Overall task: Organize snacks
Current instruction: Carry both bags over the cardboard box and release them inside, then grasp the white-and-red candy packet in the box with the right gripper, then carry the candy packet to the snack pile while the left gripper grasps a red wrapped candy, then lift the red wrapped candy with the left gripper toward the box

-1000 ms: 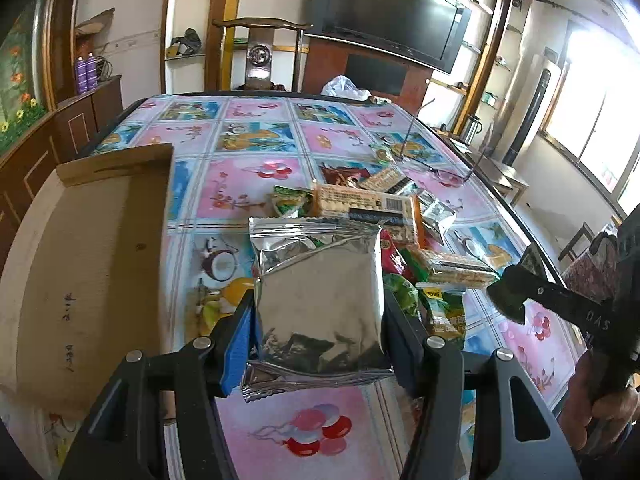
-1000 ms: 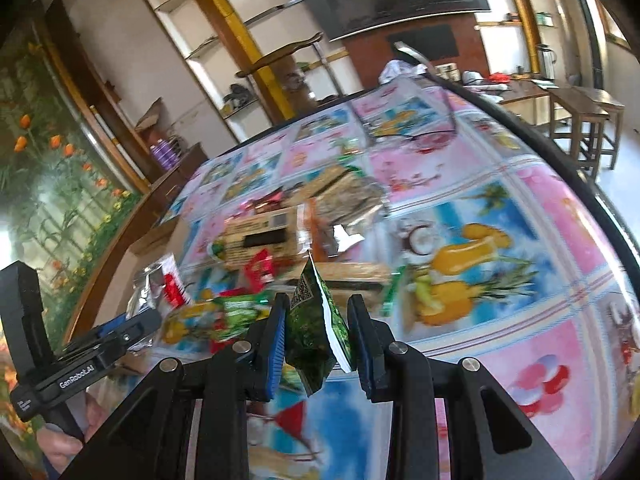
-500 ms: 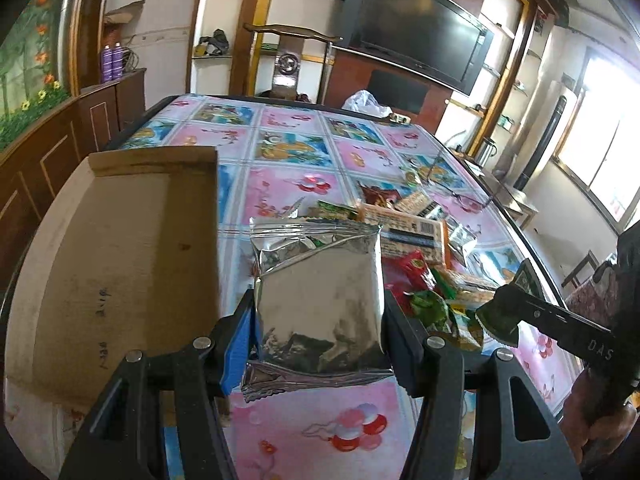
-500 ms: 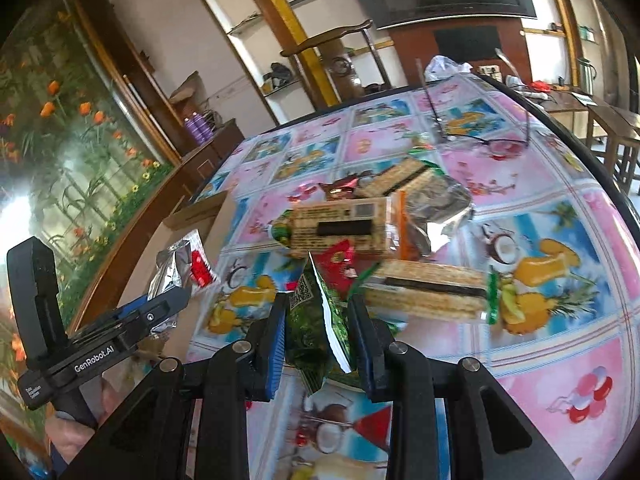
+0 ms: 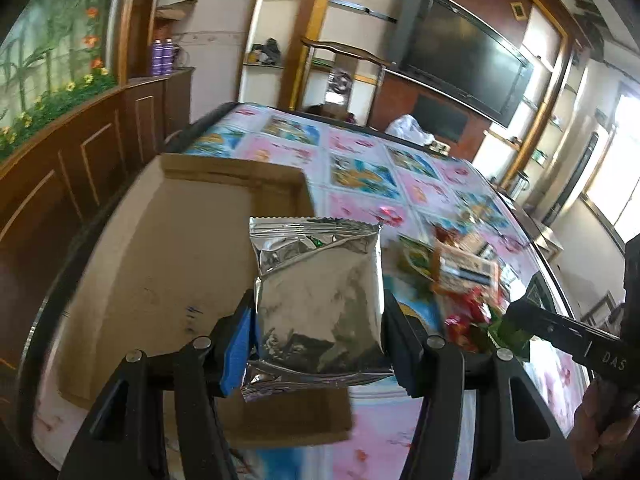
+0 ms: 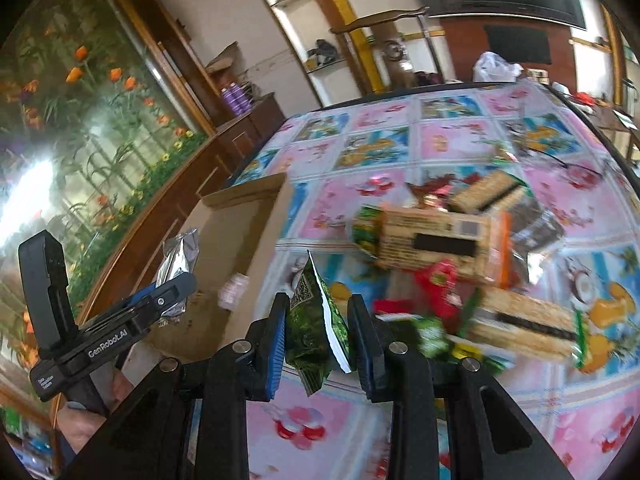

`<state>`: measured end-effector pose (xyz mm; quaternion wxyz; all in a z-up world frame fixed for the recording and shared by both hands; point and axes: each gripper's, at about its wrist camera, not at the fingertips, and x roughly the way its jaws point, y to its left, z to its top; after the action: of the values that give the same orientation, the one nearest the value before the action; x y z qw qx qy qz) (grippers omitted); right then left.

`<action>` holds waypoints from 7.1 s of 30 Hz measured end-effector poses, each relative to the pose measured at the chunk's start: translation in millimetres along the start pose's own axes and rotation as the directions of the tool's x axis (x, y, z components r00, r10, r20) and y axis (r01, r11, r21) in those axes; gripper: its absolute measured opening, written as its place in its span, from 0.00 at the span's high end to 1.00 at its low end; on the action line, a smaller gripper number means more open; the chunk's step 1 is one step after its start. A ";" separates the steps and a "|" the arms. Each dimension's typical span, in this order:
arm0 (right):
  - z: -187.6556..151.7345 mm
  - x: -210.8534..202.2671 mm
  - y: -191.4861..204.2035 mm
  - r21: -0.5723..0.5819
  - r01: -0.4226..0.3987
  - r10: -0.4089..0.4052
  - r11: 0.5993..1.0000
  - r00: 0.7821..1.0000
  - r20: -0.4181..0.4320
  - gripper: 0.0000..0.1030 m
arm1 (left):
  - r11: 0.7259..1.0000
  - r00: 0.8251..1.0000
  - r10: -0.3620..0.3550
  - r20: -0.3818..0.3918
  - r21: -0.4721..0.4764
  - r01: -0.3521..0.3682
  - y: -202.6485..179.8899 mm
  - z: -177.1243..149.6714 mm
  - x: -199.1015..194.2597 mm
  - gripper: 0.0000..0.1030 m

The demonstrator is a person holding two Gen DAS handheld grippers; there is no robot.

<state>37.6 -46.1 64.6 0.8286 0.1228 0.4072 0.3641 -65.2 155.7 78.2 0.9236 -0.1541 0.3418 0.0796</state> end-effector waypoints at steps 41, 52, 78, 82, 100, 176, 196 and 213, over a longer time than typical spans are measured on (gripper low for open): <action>112.3 247.7 80.3 -0.032 0.045 -0.051 0.998 0.970 -0.239 0.67 | 0.982 0.958 0.170 -0.231 -0.040 -0.184 124.9 98.0 142.1 0.43; 118.0 235.1 67.8 0.028 -0.010 0.016 1.000 0.978 -0.206 0.58 | 0.983 0.971 0.142 -0.194 -0.083 -0.161 126.9 105.0 132.9 0.27; 36.1 189.2 126.7 -0.535 -0.323 -0.043 0.780 0.827 -0.561 0.32 | 0.994 0.991 0.078 -0.105 -0.071 -0.086 116.6 74.1 52.4 0.25; 18.8 191.7 139.6 -0.652 -0.313 -0.155 0.691 0.816 -0.556 0.32 | 0.995 0.992 0.082 -0.096 -0.041 -0.087 113.9 70.6 47.0 0.25; 37.5 85.3 65.2 -0.468 -0.177 0.047 0.866 0.960 -0.275 0.74 | 1.000 0.996 0.022 -0.087 -0.008 -0.023 77.6 58.2 35.6 0.25; 5.0 3.9 -106.0 -0.011 0.016 -0.016 1.000 0.999 0.028 0.74 | 0.963 1.000 0.009 0.024 0.270 -0.015 -135.7 -31.9 80.9 0.82; 1.4 8.7 -103.2 -0.027 0.024 -0.024 0.999 1.000 0.017 0.74 | 0.950 0.996 0.057 0.070 0.303 -0.076 -140.3 -34.4 76.4 0.81; 6.2 13.8 -116.1 0.041 0.045 -0.047 0.998 0.998 0.045 0.74 | 0.969 0.998 -0.029 0.059 0.246 0.014 -131.8 -23.9 69.0 0.81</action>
<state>106.3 -117.6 2.4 0.8432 0.1383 0.3982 0.3336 5.6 26.7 46.1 0.9466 -0.0399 0.3184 0.0314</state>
